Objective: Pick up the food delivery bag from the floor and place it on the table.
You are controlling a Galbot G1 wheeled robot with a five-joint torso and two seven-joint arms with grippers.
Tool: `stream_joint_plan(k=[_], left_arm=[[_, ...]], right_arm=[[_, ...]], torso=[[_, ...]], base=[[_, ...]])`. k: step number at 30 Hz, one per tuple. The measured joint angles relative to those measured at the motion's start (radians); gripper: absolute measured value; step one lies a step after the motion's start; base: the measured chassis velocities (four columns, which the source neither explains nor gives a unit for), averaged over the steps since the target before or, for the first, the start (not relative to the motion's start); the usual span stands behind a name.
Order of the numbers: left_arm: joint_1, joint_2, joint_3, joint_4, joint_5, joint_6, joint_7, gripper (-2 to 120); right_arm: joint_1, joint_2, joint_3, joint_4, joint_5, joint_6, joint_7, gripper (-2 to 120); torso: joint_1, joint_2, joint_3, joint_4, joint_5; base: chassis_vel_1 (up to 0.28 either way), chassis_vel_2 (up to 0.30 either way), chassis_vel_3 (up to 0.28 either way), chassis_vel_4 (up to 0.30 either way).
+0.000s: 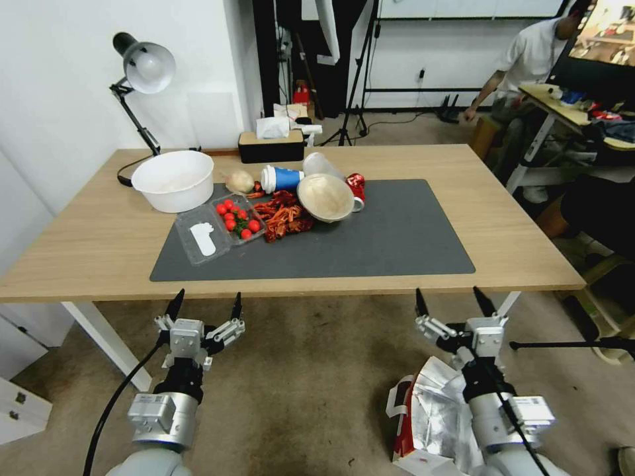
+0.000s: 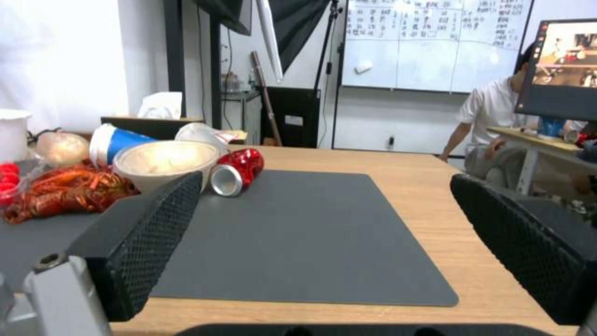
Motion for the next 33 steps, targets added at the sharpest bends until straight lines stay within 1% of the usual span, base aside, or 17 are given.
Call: stream_joint_plan(k=[1, 3, 4, 11, 20, 24, 27, 28, 33], left_arm=[[-0.019, 0.014, 0.010, 0.010, -0.016, -0.018, -0.009, 100], [-0.024, 0.021, 0.019, 0.019, -0.026, -0.026, -0.015, 100], [-0.022, 0.021, 0.020, 0.022, -0.026, -0.031, -0.015, 100], [-0.015, 0.019, 0.014, 0.042, -0.004, -0.064, -0.013, 100], [0.011, 0.015, 0.016, 0.040, 0.001, -0.078, -0.013, 100], [0.014, 0.014, 0.017, 0.034, 0.002, -0.078, -0.014, 100], [0.018, 0.014, 0.017, 0.029, 0.007, -0.077, -0.017, 100], [0.018, 0.014, 0.017, 0.029, 0.007, -0.077, -0.017, 100], [0.024, 0.017, 0.016, 0.023, 0.009, -0.075, -0.020, 100]], right_arm=[[0.002, -0.001, -0.001, -0.002, 0.003, 0.003, 0.000, 100], [0.004, 0.000, -0.002, -0.011, 0.003, 0.008, -0.001, 100], [0.004, 0.000, -0.004, -0.013, 0.003, 0.008, -0.002, 100], [0.002, 0.001, -0.004, -0.014, 0.008, 0.011, -0.010, 100], [0.006, 0.009, -0.008, -0.007, 0.020, 0.017, -0.018, 100], [0.004, 0.008, -0.005, -0.005, 0.024, 0.017, -0.019, 100], [-0.001, 0.010, -0.003, -0.001, 0.029, 0.018, -0.020, 100], [-0.001, 0.010, -0.003, -0.001, 0.029, 0.018, -0.020, 100], [-0.001, 0.015, -0.004, -0.001, 0.030, 0.021, -0.023, 100]], torso=[[0.000, 0.000, 0.000, 0.0000, -0.0001], [0.000, 0.000, 0.000, 0.0011, 0.0005], [0.000, 0.000, 0.000, 0.0012, 0.0005], [0.000, 0.000, 0.000, 0.0012, 0.0001], [0.000, -0.001, -0.001, 0.0010, 0.0002], [-0.004, -0.010, -0.005, 0.0010, 0.0002], [-0.015, -0.034, -0.019, 0.0009, 0.0003], [-0.015, -0.034, -0.019, 0.0009, 0.0003], [-0.028, -0.062, -0.034, 0.0010, 0.0003]], base=[[0.000, 0.000, 0.000, 0.000], [0.000, 0.000, 0.000, 0.000], [0.000, 0.000, 0.000, 0.000], [0.000, 0.000, 0.000, 0.000], [0.000, 0.000, 0.000, 0.000], [0.000, 0.000, 0.000, 0.000], [0.000, 0.000, 0.000, 0.000], [0.000, 0.000, 0.000, 0.000], [0.000, 0.000, 0.000, 0.000]])
